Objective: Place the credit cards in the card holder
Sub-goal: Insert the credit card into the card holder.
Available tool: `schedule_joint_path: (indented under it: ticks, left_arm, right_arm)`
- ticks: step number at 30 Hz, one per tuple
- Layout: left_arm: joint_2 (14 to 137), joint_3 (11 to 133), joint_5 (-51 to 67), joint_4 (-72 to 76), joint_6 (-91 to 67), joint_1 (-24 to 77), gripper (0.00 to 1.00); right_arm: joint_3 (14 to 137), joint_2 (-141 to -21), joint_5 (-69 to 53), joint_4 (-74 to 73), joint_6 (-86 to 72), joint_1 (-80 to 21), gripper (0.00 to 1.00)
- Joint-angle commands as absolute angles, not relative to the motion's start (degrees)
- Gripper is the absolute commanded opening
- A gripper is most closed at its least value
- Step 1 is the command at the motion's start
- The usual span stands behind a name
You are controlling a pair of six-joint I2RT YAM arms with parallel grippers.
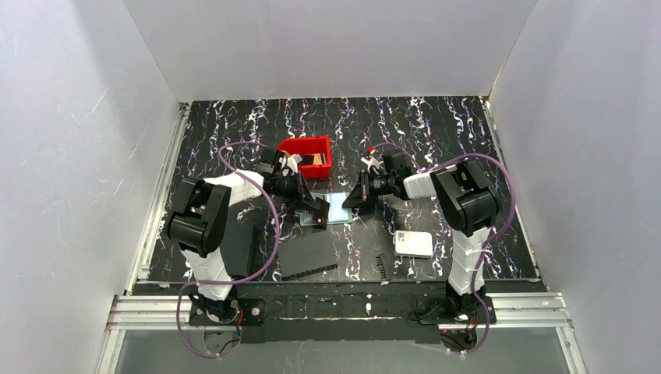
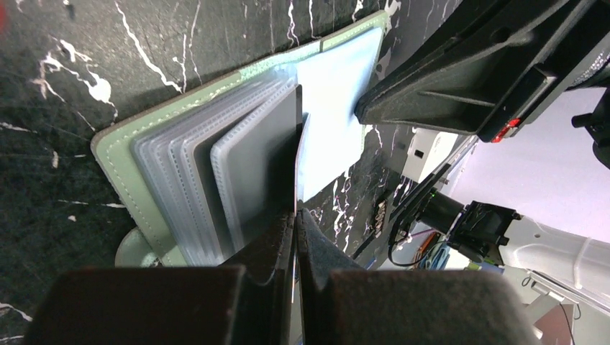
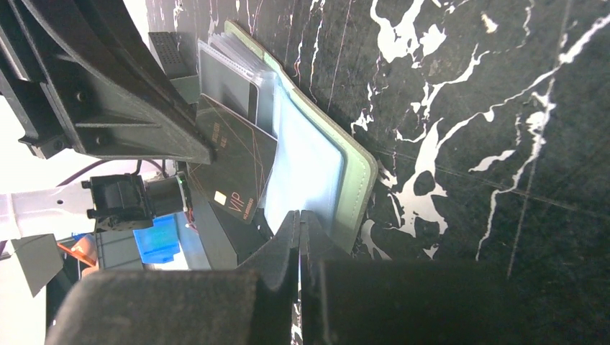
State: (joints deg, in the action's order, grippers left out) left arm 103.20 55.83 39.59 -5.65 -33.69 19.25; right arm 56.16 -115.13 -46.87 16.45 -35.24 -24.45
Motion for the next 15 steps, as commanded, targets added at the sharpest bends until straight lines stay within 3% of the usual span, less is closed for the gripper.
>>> schedule_joint_path:
  ticks: [1,15]
  left_arm:
    - [104.66,57.39,36.29,-7.12,-33.75,19.46,0.00]
    - [106.28,55.50,35.73,4.04,-36.67,21.11,0.00]
  right_arm:
    - [56.69,-116.67,-43.73,15.45,-32.87,-24.26,0.01]
    - [55.78,-117.25,-44.39,17.91,-34.37,-24.27,0.01]
